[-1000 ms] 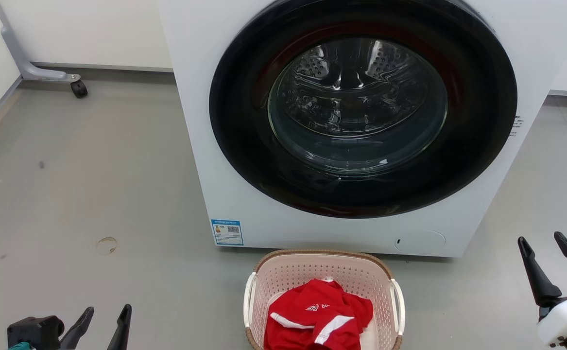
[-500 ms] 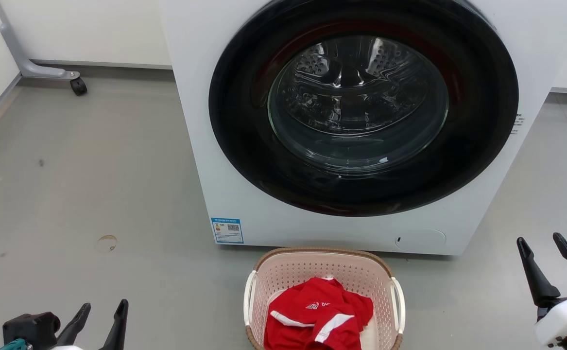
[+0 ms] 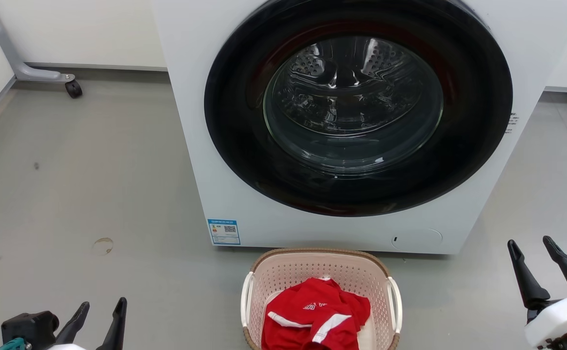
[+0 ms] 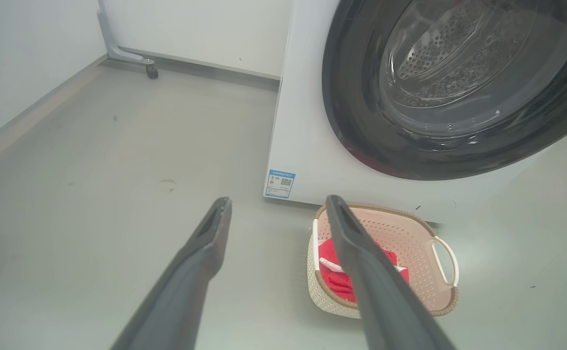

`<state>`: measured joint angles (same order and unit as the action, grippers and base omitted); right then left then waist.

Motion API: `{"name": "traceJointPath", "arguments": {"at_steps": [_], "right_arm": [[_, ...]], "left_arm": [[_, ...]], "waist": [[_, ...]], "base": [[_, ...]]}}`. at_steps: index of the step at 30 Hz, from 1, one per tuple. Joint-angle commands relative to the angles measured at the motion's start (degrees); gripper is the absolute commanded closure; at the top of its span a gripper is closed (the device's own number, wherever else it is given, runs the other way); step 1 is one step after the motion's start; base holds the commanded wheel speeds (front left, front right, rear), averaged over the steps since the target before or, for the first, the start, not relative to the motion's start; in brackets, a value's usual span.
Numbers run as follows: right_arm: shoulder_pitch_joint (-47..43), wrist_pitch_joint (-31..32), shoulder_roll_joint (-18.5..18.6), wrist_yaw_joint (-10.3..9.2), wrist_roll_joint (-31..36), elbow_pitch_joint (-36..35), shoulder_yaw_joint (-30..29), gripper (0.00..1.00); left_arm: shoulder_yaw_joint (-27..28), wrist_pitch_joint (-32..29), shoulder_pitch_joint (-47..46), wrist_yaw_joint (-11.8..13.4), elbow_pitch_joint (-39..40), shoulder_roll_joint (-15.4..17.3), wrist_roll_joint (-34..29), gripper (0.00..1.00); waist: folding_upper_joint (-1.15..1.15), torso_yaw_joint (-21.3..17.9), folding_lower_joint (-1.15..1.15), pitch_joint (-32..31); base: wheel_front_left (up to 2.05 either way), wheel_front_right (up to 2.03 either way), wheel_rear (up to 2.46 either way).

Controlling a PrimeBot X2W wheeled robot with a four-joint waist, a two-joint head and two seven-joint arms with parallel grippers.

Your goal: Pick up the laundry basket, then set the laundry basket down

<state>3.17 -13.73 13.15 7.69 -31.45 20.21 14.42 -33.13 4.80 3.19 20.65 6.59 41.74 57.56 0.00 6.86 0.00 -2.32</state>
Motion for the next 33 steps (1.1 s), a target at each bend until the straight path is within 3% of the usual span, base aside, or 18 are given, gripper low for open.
{"name": "traceJointPath", "arguments": {"at_steps": [1,5,6,11,17,21,33], "right_arm": [[1.8,-1.0,1.5,-0.20,-0.7,-0.6,1.0,0.00],[2.0,-1.1,1.8,-0.20,-1.0,-0.4,1.2,0.00],[-0.1,-0.3,-0.1,0.01,-0.8,0.6,0.3,1.00],[-2.3,-0.1,-3.4,0.01,-1.2,2.8,1.2,1.00],[-2.2,0.9,-3.7,0.00,-4.1,2.2,0.2,1.00],[-2.0,1.5,-3.9,-0.01,-6.0,2.0,-0.5,1.00],[-1.4,3.5,-4.6,-0.03,-11.8,1.2,-2.7,1.00]], "left_arm": [[2.9,0.8,-4.0,-0.3,0.9,1.9,0.0,0.00],[2.6,0.8,-4.3,-0.2,0.8,2.3,-0.8,0.00],[-0.1,0.0,0.0,-0.1,-0.2,0.0,-0.2,1.00],[-1.8,-0.1,1.6,-0.2,-2.7,-4.3,0.2,1.00],[-0.3,-0.3,1.2,-1.6,-3.4,-5.6,2.3,1.00],[0.8,-0.4,0.9,-2.5,-4.0,-6.5,3.6,1.00],[4.0,-0.9,-0.3,-5.2,-5.9,-9.3,7.6,1.00]], "waist": [[0.00,-0.1,0.00,0.0],[0.00,-0.3,0.00,0.1],[0.00,-0.3,0.00,0.1],[0.00,-0.4,0.00,0.1],[0.00,-0.7,0.13,0.1],[0.00,-0.9,0.01,0.2],[0.00,-1.5,0.00,0.5]], "base": [[0.00,0.00,0.00],[0.00,0.00,0.00],[0.00,0.00,0.00],[0.00,0.00,0.00],[0.00,0.00,0.00],[0.00,0.00,0.00],[0.00,0.00,0.00]]}}
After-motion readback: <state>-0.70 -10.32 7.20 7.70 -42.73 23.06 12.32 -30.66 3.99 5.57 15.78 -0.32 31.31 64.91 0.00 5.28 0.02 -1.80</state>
